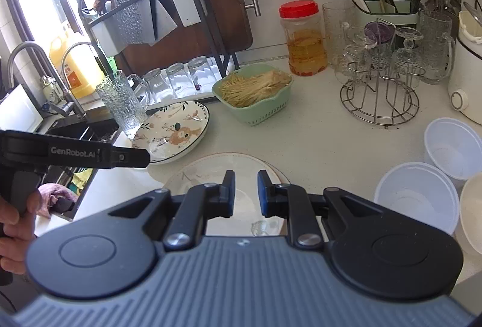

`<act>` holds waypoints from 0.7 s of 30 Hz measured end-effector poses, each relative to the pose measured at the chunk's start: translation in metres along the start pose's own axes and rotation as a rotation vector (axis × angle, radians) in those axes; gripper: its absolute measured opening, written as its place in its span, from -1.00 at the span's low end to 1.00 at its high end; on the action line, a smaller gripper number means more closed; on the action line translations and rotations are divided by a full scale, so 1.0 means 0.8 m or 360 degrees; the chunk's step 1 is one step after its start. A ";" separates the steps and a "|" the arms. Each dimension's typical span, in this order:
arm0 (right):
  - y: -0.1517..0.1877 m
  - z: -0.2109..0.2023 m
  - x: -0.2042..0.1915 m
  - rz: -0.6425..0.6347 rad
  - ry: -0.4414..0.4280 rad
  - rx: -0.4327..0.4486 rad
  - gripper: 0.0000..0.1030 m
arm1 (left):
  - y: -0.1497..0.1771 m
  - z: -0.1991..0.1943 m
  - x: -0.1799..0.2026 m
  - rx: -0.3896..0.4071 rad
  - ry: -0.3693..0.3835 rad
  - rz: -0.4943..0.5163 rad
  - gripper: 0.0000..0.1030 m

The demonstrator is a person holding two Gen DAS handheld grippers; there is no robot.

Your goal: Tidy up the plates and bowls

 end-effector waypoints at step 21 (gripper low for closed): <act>-0.031 0.082 -0.042 0.0089 0.0057 -0.0102 -0.07 | -0.057 0.063 -0.102 -0.0154 -0.0003 -0.0049 0.37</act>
Point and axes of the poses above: each gripper's, at about its wrist camera, not at the fingertips, and z roughly the way its jaws point, x to its right, y to its underside, the point moved 3 cm from there along z, roughly the way its jaws point, and after that the axes turned 7 degrees about y, right-handed, at the moved point
